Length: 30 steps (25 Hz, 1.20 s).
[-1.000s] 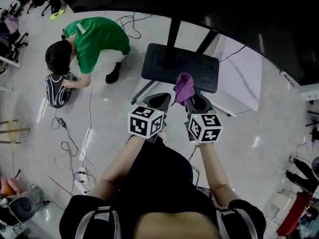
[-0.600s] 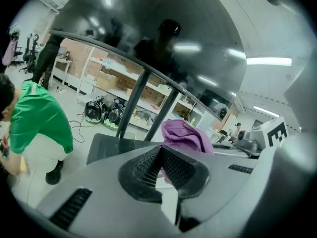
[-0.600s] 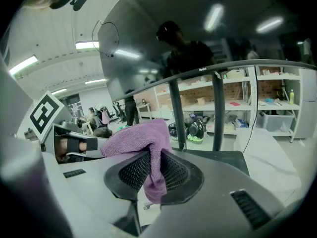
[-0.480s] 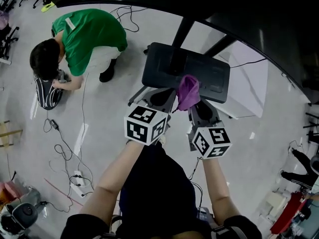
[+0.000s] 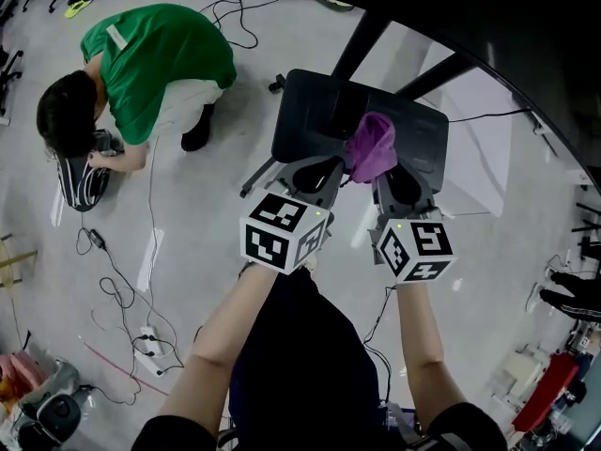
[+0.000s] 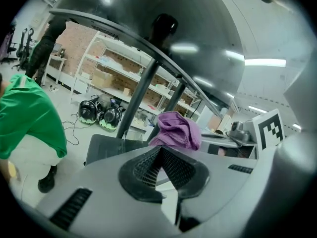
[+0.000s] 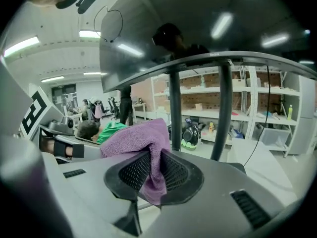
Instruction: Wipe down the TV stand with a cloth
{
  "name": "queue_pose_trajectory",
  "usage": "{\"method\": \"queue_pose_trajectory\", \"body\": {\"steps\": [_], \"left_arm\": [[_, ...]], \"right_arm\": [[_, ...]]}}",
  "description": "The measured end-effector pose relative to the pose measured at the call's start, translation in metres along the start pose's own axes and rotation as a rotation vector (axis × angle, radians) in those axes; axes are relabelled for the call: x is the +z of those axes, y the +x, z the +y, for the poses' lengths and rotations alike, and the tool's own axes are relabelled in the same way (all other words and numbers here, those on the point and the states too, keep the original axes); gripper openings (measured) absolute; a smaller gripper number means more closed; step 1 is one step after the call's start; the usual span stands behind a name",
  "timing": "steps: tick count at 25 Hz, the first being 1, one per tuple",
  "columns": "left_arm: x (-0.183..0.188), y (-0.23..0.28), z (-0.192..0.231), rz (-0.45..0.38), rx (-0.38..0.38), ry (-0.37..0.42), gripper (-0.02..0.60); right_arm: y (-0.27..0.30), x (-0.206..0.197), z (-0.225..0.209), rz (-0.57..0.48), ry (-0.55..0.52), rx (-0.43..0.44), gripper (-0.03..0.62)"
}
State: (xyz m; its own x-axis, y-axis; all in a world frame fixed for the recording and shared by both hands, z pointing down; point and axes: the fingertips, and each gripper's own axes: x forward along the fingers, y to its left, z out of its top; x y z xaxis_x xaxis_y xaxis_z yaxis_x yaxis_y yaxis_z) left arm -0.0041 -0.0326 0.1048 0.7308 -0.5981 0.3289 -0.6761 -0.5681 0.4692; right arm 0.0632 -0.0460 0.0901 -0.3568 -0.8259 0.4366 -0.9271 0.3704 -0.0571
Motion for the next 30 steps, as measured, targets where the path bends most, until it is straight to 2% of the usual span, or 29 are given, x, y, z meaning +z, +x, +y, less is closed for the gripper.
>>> {"method": "queue_pose_trajectory", "body": {"steps": [5,8,13,17,25,30], "left_arm": [[0.012,0.012,0.015,-0.020,-0.012,-0.001,0.006],[0.027,0.024,0.021,-0.041,-0.018,0.011,0.006],[0.051,0.044,0.034,-0.076,-0.011,0.016,0.006],[0.074,0.057,0.043,-0.109,0.001,0.014,0.006],[0.123,0.075,0.066,-0.146,0.032,0.082,0.006],[0.153,0.083,0.079,-0.175,0.053,0.115,0.006]], "right_arm": [[0.026,0.021,-0.006,-0.021,-0.136,-0.019,0.069],[0.040,0.039,-0.011,-0.044,-0.177,-0.023,0.069],[0.070,0.066,-0.019,-0.085,-0.314,-0.057,0.069],[0.085,0.090,-0.028,-0.127,-0.365,-0.088,0.069],[0.108,0.145,-0.038,-0.229,-0.499,-0.188,0.069],[0.121,0.169,-0.040,-0.269,-0.657,-0.270,0.069]]}}
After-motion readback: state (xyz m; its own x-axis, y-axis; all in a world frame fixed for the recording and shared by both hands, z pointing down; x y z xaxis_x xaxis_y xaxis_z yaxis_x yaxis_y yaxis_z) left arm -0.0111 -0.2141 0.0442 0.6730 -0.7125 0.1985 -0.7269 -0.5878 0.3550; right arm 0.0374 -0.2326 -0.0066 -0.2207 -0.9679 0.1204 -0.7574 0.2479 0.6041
